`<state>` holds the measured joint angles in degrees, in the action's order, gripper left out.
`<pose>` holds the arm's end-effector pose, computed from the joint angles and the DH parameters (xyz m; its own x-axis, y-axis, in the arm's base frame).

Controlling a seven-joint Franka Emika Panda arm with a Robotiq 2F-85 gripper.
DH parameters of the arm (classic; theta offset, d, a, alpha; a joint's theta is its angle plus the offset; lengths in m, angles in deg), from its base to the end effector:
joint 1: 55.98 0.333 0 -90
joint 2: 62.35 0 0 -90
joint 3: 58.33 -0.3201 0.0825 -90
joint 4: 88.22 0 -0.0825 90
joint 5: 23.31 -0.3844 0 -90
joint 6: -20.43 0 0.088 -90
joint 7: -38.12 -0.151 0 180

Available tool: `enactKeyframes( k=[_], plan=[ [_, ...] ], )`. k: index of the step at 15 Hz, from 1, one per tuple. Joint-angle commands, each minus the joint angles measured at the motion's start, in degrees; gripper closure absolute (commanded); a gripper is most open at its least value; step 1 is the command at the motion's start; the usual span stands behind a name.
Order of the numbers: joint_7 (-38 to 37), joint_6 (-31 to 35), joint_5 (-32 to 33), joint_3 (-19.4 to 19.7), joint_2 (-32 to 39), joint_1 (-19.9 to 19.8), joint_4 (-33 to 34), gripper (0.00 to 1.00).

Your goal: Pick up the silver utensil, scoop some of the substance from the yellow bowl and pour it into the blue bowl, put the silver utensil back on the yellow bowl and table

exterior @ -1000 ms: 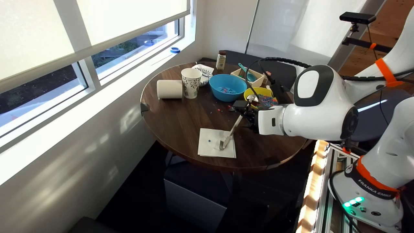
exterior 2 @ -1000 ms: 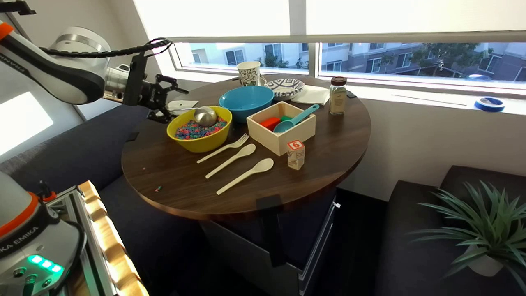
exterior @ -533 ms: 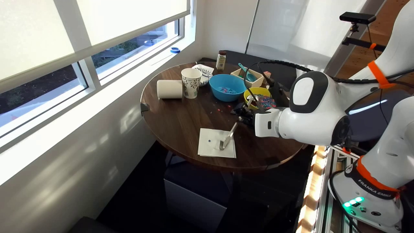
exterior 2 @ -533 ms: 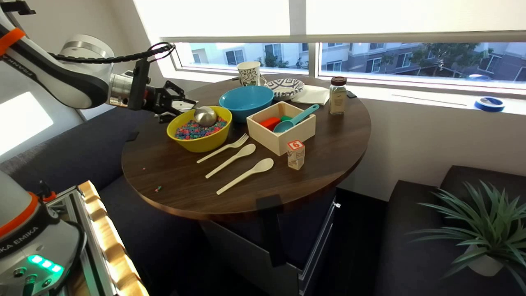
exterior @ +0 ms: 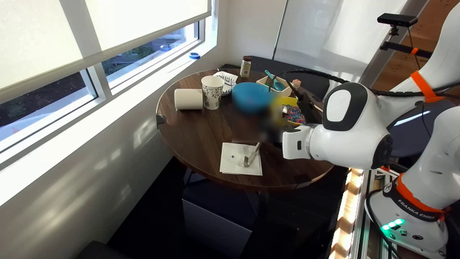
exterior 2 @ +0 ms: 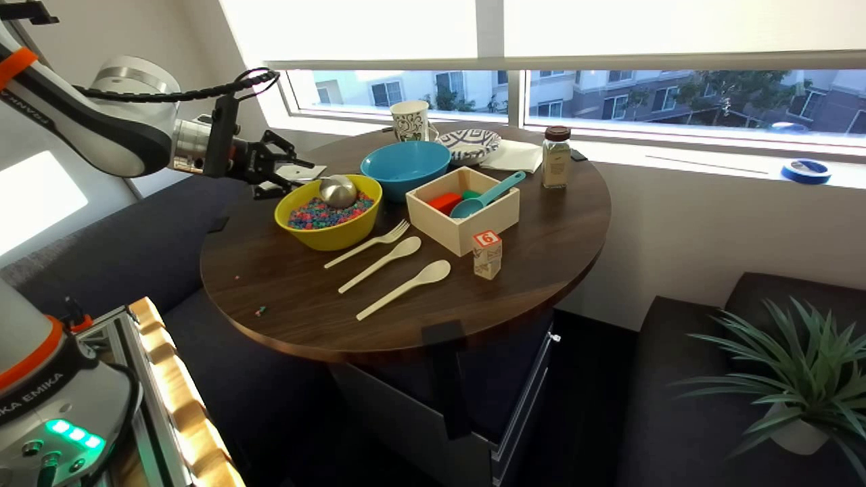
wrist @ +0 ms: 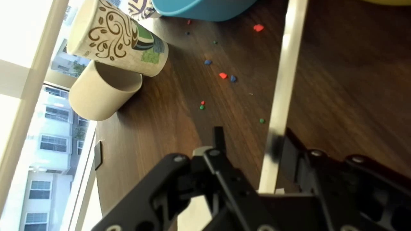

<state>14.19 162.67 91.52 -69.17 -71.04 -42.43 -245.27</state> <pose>0.3779 0.1445 0.2350 -0.0175 0.8842 -0.4668 0.5848 0.3877 0.7125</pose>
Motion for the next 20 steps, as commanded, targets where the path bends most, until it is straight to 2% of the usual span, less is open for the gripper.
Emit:
enactKeyframes(
  k=[1, 4, 5, 7, 10, 20],
  plan=[
    [2.3, -1.4, -2.9, -0.6, -0.9, 1.3, -1.0, 0.53],
    [2.5, -1.6, -2.8, -0.6, -0.2, 1.5, -0.4, 0.61],
    [2.6, -1.6, -2.7, -0.6, -0.3, 1.5, -0.5, 0.67],
    [2.6, -1.8, -2.5, -0.6, -0.2, 1.5, -0.4, 0.65],
    [2.9, -1.9, -2.5, -0.6, -0.3, 1.4, -0.5, 0.69],
    [2.2, -1.7, -1.8, 0.1, 0.7, 0.8, -0.3, 0.74]
  ],
)
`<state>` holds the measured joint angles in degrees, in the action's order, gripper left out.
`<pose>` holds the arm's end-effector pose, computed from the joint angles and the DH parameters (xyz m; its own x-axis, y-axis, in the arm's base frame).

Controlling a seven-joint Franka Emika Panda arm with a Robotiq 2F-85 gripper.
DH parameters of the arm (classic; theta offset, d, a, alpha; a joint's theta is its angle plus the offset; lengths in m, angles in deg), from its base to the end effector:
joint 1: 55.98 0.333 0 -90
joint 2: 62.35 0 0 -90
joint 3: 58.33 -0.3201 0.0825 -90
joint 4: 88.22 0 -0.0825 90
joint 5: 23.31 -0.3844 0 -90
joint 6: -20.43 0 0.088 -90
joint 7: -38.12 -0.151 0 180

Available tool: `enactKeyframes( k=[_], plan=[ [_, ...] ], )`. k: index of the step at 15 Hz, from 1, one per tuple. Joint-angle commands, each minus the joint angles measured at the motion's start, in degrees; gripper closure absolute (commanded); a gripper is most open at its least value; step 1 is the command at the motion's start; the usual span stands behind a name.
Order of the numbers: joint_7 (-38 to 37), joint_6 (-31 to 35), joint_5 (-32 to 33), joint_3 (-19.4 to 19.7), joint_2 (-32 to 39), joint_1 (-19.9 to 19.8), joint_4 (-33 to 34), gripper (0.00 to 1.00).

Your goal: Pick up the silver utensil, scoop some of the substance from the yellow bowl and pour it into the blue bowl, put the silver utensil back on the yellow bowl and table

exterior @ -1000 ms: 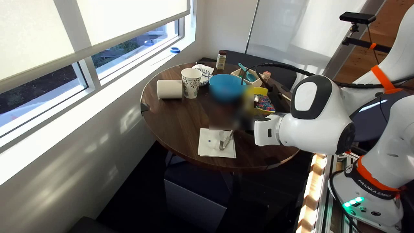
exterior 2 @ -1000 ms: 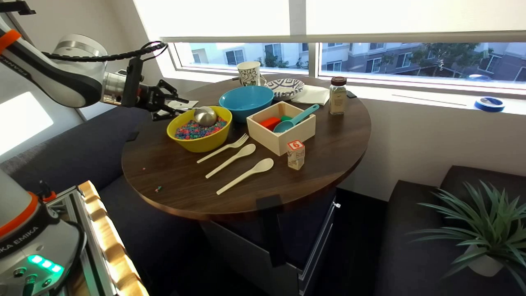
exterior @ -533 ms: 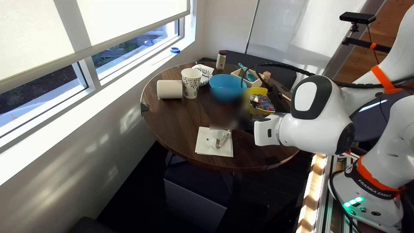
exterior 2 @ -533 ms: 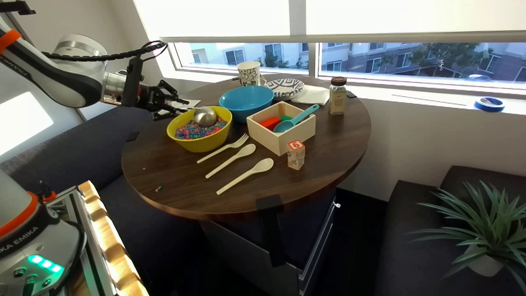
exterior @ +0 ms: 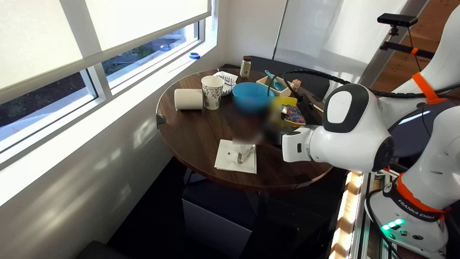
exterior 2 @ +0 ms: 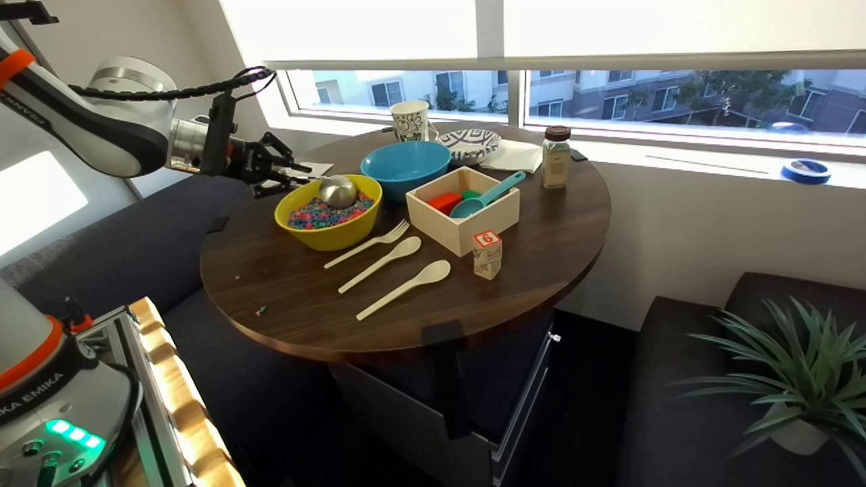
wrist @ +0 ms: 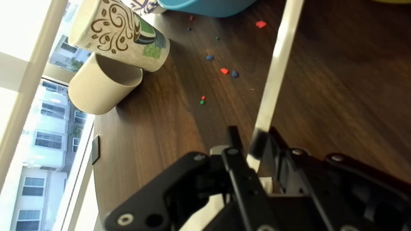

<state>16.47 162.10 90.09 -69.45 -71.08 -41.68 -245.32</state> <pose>0.3758 0.1494 0.2352 -0.0327 0.8713 -0.4897 0.5855 0.4138 0.6971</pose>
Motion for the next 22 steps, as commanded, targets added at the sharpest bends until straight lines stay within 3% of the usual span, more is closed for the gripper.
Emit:
enactKeyframes(
  k=[1, 6, 9, 16, 22],
  plan=[
    [-0.7, -1.2, 0.2, 0.6, 1.1, -0.1, -0.1, 0.73],
    [-1.6, -1.1, 0.9, 1.3, 1.7, -0.6, -0.1, 0.77],
    [-1.9, -1.1, 0.7, 1.2, 0.3, -0.4, -1.2, 0.85],
    [-1.3, -1.1, 0.1, 0.8, -0.2, 0.0, -0.8, 0.85],
    [-0.7, -1.2, -0.3, 0.5, -0.8, 0.3, -0.8, 0.92]
  ],
)
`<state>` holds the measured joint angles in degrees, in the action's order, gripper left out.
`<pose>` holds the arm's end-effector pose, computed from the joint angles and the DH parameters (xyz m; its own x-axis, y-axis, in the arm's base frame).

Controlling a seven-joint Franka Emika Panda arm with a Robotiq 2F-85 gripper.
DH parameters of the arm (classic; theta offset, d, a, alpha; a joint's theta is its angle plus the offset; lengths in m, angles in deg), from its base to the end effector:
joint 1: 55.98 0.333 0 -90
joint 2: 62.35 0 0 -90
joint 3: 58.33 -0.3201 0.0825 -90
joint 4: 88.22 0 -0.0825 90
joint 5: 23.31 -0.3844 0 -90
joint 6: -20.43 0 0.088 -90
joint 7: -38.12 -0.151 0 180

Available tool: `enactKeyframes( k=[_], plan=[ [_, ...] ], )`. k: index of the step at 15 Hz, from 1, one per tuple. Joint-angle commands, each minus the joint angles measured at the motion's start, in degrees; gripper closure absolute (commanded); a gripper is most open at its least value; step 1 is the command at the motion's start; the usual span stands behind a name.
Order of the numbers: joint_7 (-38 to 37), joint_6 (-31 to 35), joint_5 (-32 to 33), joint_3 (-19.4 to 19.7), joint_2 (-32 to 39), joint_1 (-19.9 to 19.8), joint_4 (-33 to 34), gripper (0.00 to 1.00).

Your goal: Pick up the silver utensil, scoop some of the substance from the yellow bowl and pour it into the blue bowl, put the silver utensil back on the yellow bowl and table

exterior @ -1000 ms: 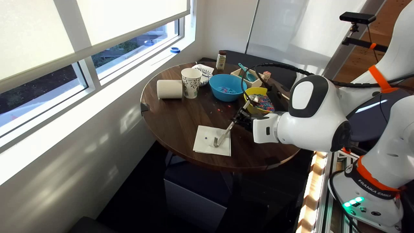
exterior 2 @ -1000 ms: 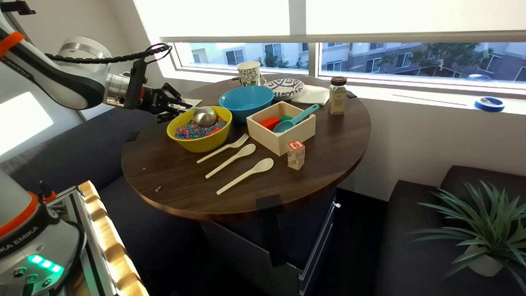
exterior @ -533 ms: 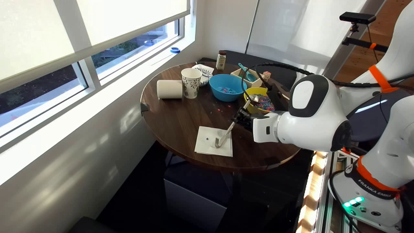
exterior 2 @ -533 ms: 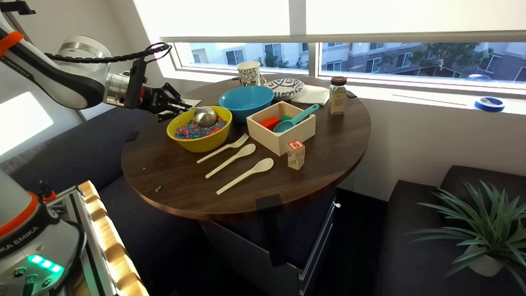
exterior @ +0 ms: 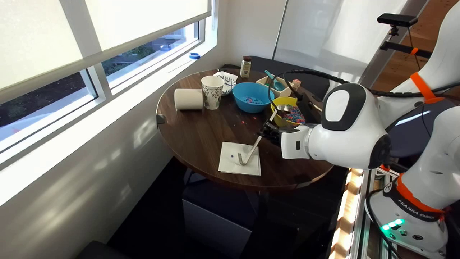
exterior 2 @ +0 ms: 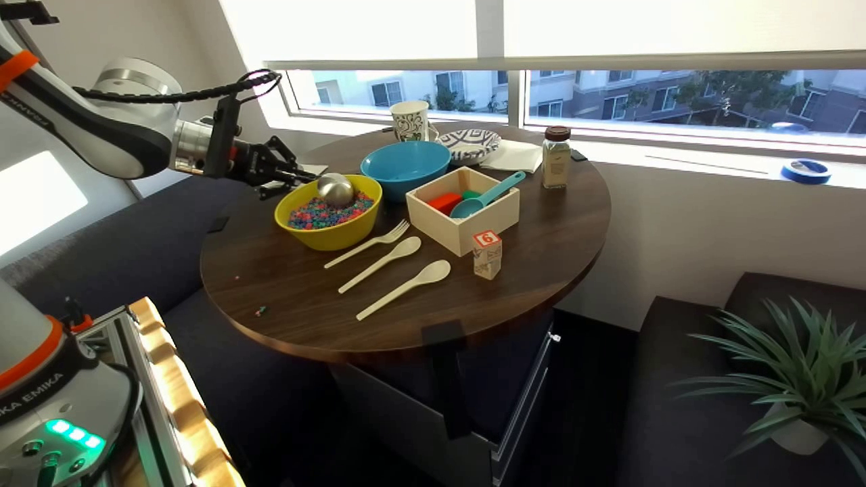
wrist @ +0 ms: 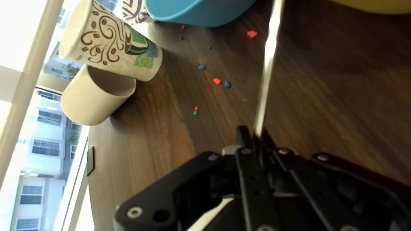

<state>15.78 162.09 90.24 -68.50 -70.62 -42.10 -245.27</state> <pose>0.3788 0.1407 0.2325 -0.0101 0.8763 -0.4817 0.5993 0.3909 0.6986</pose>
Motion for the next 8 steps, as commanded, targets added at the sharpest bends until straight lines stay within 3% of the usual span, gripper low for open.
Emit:
enactKeyframes(
  k=[1, 8],
  plan=[
    [0.1, -1.3, -0.5, -0.5, -1.4, 0.7, -0.9, 0.94],
    [1.7, -1.2, -1.3, -0.5, -3.1, 1.0, -0.8, 0.99]
  ],
)
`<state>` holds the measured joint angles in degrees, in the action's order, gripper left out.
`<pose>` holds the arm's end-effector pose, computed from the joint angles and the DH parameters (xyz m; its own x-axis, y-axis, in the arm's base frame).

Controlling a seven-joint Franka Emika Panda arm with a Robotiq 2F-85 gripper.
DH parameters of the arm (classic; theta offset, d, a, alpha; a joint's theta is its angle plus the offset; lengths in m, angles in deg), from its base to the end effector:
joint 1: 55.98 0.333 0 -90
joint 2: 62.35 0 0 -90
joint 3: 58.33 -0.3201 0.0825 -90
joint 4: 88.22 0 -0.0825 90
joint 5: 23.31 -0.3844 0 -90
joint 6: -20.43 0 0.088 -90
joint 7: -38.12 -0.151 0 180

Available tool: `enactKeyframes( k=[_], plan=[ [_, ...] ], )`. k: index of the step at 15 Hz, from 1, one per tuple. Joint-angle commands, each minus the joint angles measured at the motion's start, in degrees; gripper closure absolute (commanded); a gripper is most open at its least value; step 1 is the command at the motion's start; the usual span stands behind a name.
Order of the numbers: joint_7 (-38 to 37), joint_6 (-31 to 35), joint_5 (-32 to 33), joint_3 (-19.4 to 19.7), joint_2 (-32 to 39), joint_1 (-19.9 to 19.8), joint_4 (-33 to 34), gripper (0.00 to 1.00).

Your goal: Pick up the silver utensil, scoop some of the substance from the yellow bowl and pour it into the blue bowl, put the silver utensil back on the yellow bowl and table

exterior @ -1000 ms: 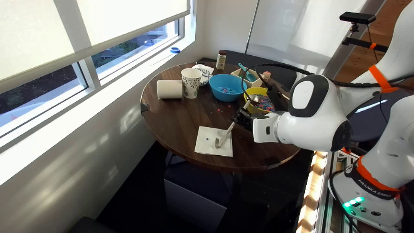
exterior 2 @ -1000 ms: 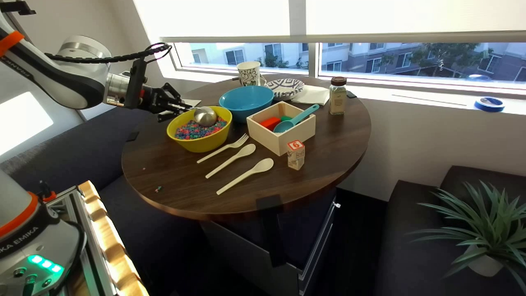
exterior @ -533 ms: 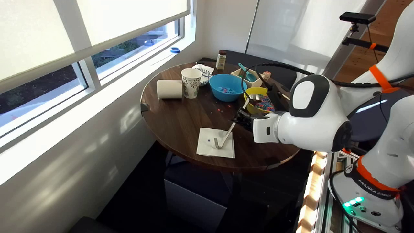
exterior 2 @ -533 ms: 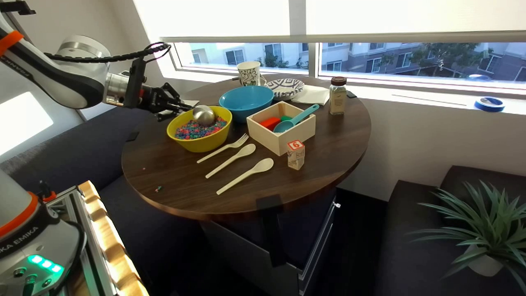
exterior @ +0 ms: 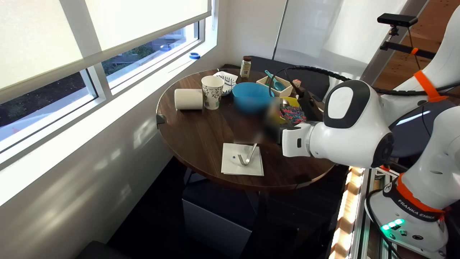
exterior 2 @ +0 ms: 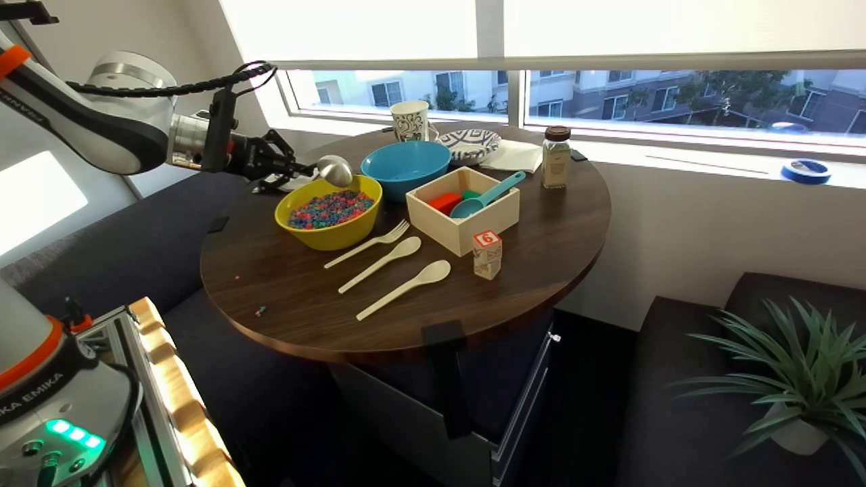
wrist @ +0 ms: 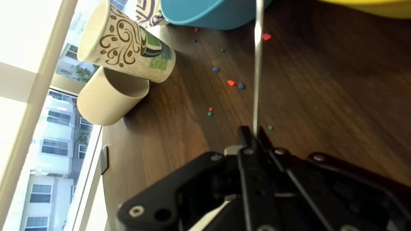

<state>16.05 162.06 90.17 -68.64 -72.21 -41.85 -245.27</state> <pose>0.3804 0.1438 0.2437 -0.0046 0.8776 -0.4794 0.5779 0.3936 0.7150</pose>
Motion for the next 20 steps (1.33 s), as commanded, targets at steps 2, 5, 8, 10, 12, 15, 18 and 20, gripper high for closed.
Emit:
enactKeyframes(
  k=[2, 5, 8, 10, 12, 15, 18, 20],
  plan=[
    [1.8, -0.8, -1.4, -0.3, -2.2, 0.7, -0.8, 0.99],
    [2.9, 0.6, -2.3, 0.2, -4.2, 0.7, -0.9, 0.99],
    [3.6, 6.8, -4.5, 2.7, -10.2, 0.0, -1.5, 0.99],
    [3.5, 13.6, -6.0, 6.0, -14.5, -0.7, -1.7, 0.99],
    [2.8, 20.2, -6.2, 10.1, -18.5, -1.6, -1.7, 0.99],
    [0.4, 28.8, -4.8, 15.2, -22.4, -4.3, -1.4, 0.99],
    [-3.8, 31.4, -2.5, 18.1, -24.3, -6.5, -0.9, 0.99],
    [-7.1, 31.7, -0.3, 18.6, -24.4, -7.9, -0.6, 0.99]
  ],
)
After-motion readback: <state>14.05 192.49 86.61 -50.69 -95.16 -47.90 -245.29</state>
